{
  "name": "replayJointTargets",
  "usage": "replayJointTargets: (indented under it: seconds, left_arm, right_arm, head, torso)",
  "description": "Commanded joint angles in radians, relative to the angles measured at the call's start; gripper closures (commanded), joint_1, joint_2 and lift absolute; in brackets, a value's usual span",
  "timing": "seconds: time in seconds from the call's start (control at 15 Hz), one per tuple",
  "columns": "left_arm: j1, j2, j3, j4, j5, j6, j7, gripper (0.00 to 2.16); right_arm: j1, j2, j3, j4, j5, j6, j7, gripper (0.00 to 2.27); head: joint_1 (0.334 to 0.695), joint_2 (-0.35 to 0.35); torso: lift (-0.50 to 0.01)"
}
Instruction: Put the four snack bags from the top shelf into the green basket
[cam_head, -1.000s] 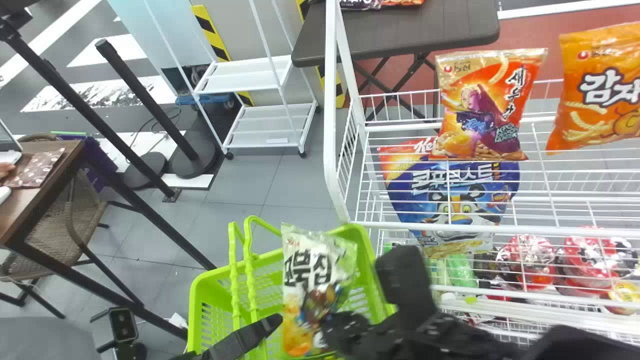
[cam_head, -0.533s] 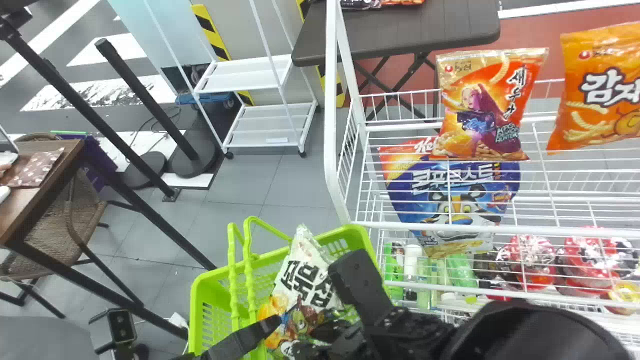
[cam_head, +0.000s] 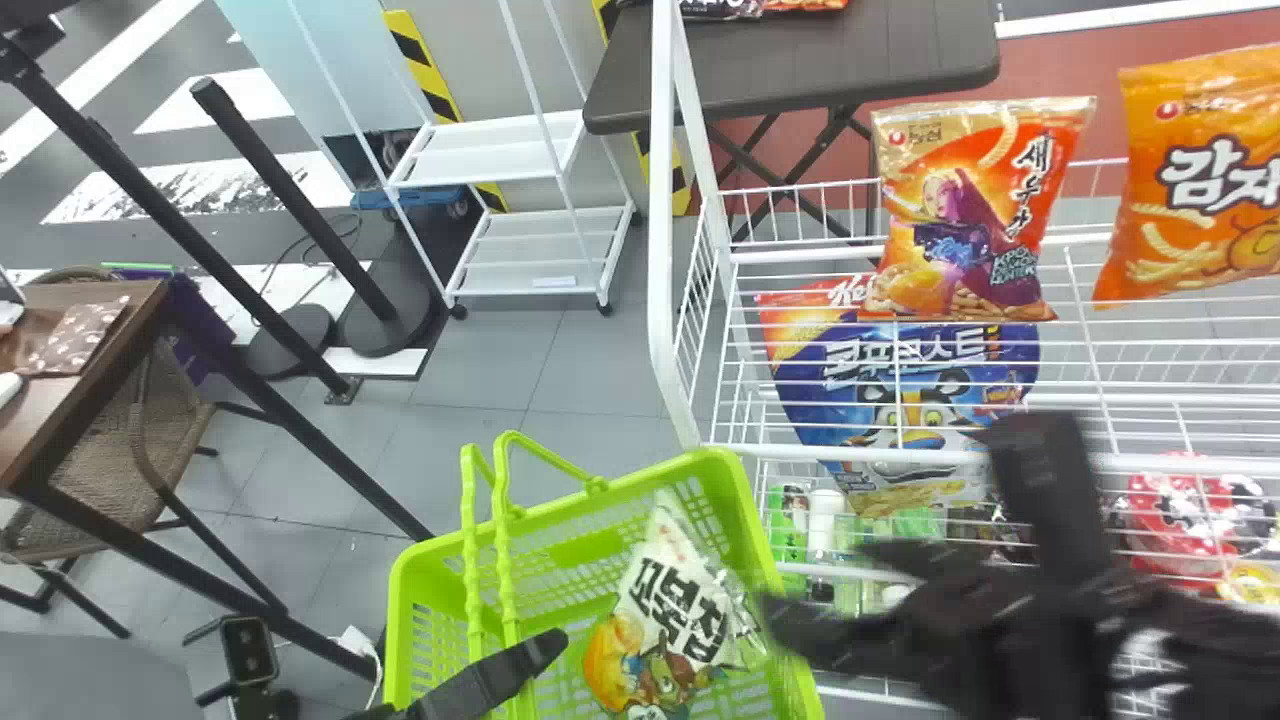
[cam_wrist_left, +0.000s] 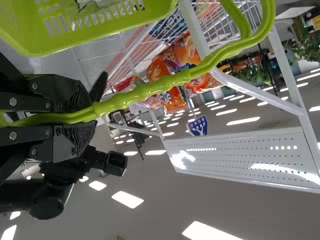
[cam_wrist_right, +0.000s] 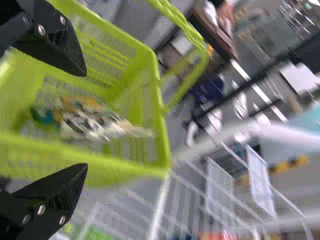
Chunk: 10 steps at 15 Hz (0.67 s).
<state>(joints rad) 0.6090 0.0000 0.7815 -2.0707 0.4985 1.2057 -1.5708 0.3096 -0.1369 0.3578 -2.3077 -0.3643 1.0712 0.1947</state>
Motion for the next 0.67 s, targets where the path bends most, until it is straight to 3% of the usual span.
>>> replayJointTargets:
  seconds: [0.0,0.2,0.47,0.6]
  left_arm:
    - [0.0,-0.003,0.001,0.001,0.0,-0.001,-0.01,2.15]
    - [0.0,-0.003,-0.001,0.004,0.0,0.002,-0.01,2.15]
    - [0.002,-0.003,-0.001,0.007,0.0,-0.001,-0.01,2.15]
    - [0.003,-0.003,0.001,0.011,0.0,-0.001,-0.01,2.15]
  right_arm:
    - [-0.004,0.008,-0.08,0.007,0.103,-0.081,-0.021,0.05]
    - [-0.067,0.014,-0.129,0.113,0.166,-0.271,-0.054,0.05]
    - [-0.236,0.033,-0.12,0.403,0.22,-0.538,-0.086,0.08]
    - [-0.32,0.054,-0.099,0.551,0.261,-0.649,-0.106,0.08]
  head:
    - [0.695,0.35]
    - [0.695,0.35]
    - [0.695,0.346]
    - [0.695,0.303]
  torso:
    - [0.0]
    - [0.0]
    - [0.0]
    - [0.0]
